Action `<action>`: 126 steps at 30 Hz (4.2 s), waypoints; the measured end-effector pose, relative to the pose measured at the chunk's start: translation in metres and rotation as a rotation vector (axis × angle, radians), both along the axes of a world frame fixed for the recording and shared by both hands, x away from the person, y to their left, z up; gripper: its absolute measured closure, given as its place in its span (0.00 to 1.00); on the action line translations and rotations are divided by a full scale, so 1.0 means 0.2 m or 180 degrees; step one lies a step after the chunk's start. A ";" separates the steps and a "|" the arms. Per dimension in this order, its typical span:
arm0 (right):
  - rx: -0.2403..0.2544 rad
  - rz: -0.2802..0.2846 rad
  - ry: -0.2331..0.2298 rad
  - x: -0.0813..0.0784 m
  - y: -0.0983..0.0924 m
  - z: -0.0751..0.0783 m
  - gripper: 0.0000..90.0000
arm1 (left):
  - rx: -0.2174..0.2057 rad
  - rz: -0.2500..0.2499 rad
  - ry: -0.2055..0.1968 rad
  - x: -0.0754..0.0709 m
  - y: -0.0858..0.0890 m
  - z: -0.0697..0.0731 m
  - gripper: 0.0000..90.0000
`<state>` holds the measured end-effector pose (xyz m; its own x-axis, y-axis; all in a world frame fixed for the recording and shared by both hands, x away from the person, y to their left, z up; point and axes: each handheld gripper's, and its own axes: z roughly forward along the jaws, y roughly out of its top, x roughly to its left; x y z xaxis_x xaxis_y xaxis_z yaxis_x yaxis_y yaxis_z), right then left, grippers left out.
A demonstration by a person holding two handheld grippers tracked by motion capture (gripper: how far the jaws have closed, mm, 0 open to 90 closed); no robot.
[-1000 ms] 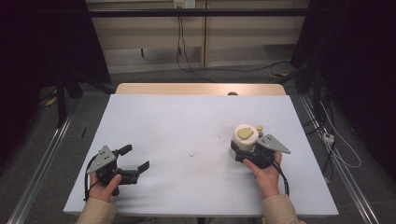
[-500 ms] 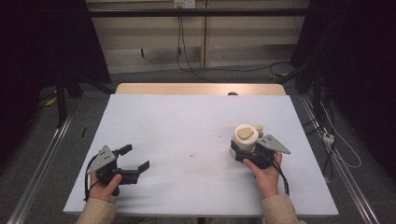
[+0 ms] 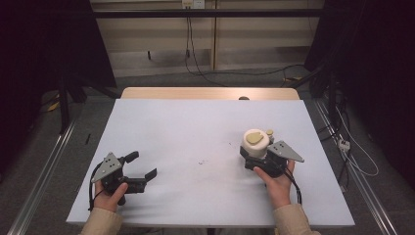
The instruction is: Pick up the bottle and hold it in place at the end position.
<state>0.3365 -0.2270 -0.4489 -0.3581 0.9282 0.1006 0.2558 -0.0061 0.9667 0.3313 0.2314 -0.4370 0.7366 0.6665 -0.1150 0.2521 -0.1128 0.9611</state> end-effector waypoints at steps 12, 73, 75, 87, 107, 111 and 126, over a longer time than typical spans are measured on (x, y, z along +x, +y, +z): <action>0.0050 0.0073 -0.0058 0.03 0.08 0.02 0.08 | -0.0026 -0.0001 -0.0009 0.00 0.00 0.00 0.04; 0.0139 0.0377 -0.0044 0.20 0.33 0.03 0.08 | -0.0033 -0.0023 -0.0023 0.00 0.00 0.00 0.04; 0.0125 0.0378 -0.0044 0.20 0.33 0.03 0.08 | -0.0034 -0.0024 -0.0024 0.00 0.00 0.00 0.04; 0.0132 0.0444 -0.0041 0.22 0.37 0.04 0.08 | -0.0033 -0.0011 -0.0017 -0.01 0.01 0.00 0.04; 0.0112 0.0533 -0.0033 0.25 0.43 0.02 0.08 | -0.0019 0.0000 -0.0046 -0.02 0.02 0.00 0.04; 0.0102 0.0531 -0.0020 0.26 0.44 0.02 0.08 | -0.0025 0.0005 -0.0049 -0.02 0.03 0.00 0.04; 0.0087 0.0561 -0.0016 0.31 0.47 0.02 0.08 | -0.0022 0.0009 -0.0040 -0.03 0.03 -0.01 0.04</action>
<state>0.3978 -0.1331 -0.4456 -0.5157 0.8479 0.1229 0.2504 0.0120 0.9681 0.3259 0.2370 -0.4383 0.7361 0.6678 -0.1104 0.2403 -0.1053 0.9650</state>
